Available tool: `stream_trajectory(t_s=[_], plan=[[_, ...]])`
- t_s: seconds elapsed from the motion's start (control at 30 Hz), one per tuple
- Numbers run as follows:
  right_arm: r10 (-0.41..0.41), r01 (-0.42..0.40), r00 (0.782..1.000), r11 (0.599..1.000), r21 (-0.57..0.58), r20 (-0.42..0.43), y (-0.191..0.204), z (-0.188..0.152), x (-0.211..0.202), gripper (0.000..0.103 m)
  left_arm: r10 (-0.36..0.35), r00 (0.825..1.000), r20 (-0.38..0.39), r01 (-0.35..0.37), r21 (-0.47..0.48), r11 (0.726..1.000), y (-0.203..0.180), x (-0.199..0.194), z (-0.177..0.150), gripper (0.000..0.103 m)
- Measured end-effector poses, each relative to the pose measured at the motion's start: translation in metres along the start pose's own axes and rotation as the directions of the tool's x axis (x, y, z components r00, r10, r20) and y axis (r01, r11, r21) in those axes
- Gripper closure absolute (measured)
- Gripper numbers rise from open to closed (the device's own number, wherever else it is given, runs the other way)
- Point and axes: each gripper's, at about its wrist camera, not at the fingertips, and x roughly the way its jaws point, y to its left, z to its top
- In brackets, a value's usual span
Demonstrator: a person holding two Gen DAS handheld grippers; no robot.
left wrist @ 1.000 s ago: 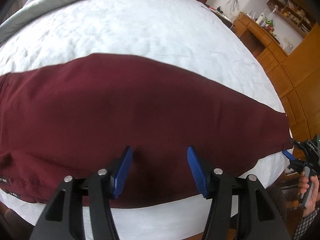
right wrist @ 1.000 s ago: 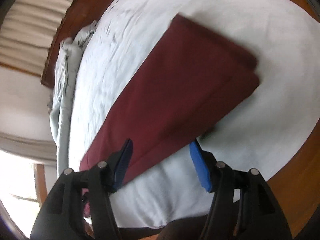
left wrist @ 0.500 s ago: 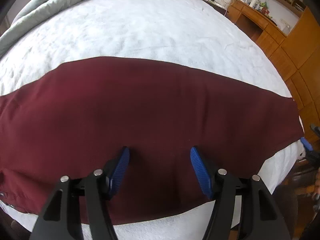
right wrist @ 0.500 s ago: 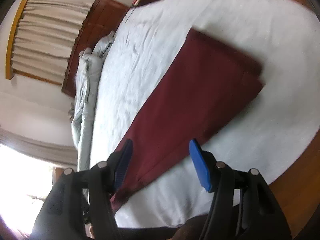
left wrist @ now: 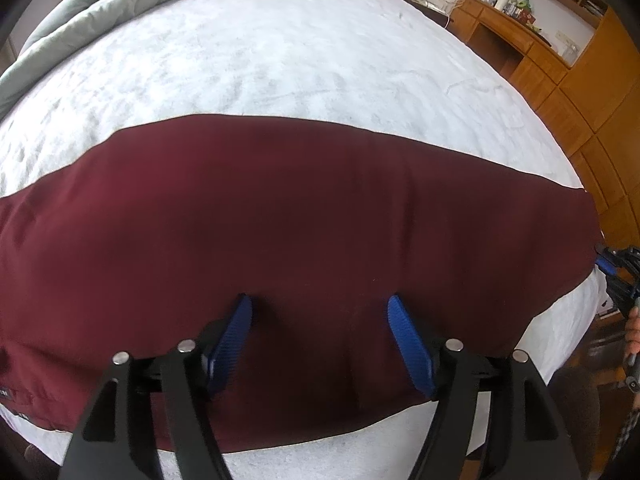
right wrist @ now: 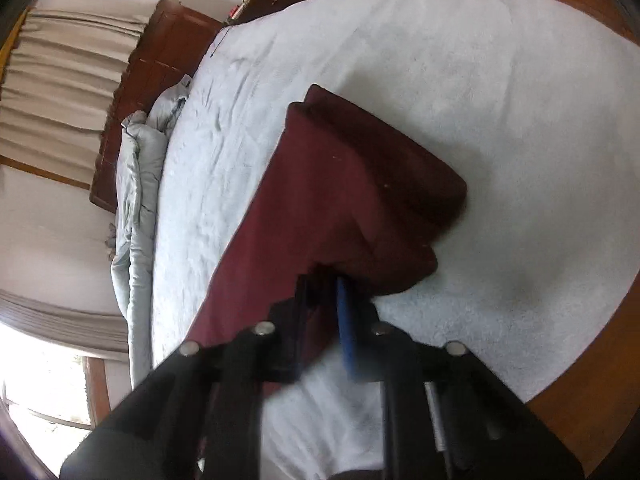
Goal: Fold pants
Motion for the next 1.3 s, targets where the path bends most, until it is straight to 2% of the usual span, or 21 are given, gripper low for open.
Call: stream_trajectory(t_s=[0.07,0.2,0.33,0.37,0.47,0.53,0.57,0.63,0.67,0.73,0.83,1.0,1.17,1.2,1.23,1.27,1.3], plan=[[0.009,-0.009,1.0,1.0,-0.005,0.006,-0.002,0.0,-0.005,0.093,0.002,1.0,0.007,-0.002,-0.005,1.0,-0.002,-0.001,0.0,0.031],[0.037,-0.033,0.997,0.998,-0.05,0.069,0.001,0.001,-0.021,0.095,-0.004,1.0,0.022,0.005,-0.012,1.0,0.001,-0.005,-0.004,0.031],[0.07,-0.052,0.991,0.988,-0.144,0.118,0.027,0.01,-0.027,0.095,-0.015,0.998,0.058,0.018,-0.04,0.999,0.003,-0.008,-0.004,0.031],[0.06,-0.041,0.991,0.988,-0.151,0.118,0.032,0.013,-0.025,0.095,-0.015,0.998,0.062,0.018,-0.051,0.999,0.004,-0.007,-0.004,0.031],[-0.089,0.093,0.995,0.99,-0.102,0.042,0.021,0.02,-0.004,0.095,0.022,0.999,0.048,-0.022,-0.007,1.0,-0.005,0.003,-0.004,0.027],[-0.121,0.122,0.993,0.988,-0.1,0.013,0.015,0.015,0.004,0.093,0.05,0.998,0.049,-0.052,0.036,0.998,-0.015,0.005,-0.005,0.023],[-0.119,0.121,0.993,0.986,-0.112,0.022,0.015,0.012,0.002,0.091,0.055,0.997,0.048,-0.057,0.044,0.997,-0.017,0.004,-0.005,0.023],[-0.076,0.079,0.996,0.992,-0.1,0.039,0.015,0.008,-0.009,0.07,0.033,0.999,0.038,-0.034,0.04,0.999,-0.018,0.001,-0.003,0.023],[-0.066,0.07,0.997,0.993,-0.096,0.047,0.015,0.007,-0.014,0.065,0.005,1.0,0.031,-0.006,0.028,1.0,-0.017,-0.002,-0.001,0.023],[-0.064,0.069,0.996,0.994,-0.087,0.065,0.014,0.005,-0.025,0.046,-0.019,0.999,0.03,0.019,0.006,1.0,-0.018,-0.009,0.001,0.023],[-0.045,0.047,0.998,0.998,-0.052,0.051,0.008,0.005,-0.028,0.034,-0.032,0.998,0.057,0.032,0.002,0.999,-0.026,-0.019,0.007,0.022],[-0.01,0.01,1.0,1.0,0.016,0.006,-0.016,0.004,-0.01,0.034,-0.069,0.997,0.024,0.069,0.008,0.998,-0.04,-0.011,0.012,0.022],[0.08,-0.084,0.996,0.994,0.075,0.047,-0.028,0.018,0.007,0.034,-0.074,0.997,-0.027,0.073,-0.018,0.997,-0.042,0.008,0.014,0.022],[0.102,-0.106,0.993,0.992,0.072,0.058,-0.028,0.021,0.008,0.039,-0.071,0.997,-0.029,0.07,-0.017,0.997,-0.041,0.01,0.013,0.021],[0.095,-0.099,0.994,0.993,0.062,0.058,-0.025,0.025,0.012,0.053,-0.067,0.997,-0.026,0.067,-0.014,0.998,-0.042,0.011,0.013,0.021],[0.079,-0.082,0.996,0.995,0.051,0.05,-0.023,0.029,0.015,0.062,-0.065,0.998,-0.024,0.064,-0.008,0.998,-0.043,0.012,0.013,0.02],[0.072,-0.074,0.997,0.996,0.04,0.041,-0.02,0.032,0.018,0.077,-0.062,0.998,-0.024,0.062,-0.005,0.998,-0.043,0.012,0.013,0.02]])
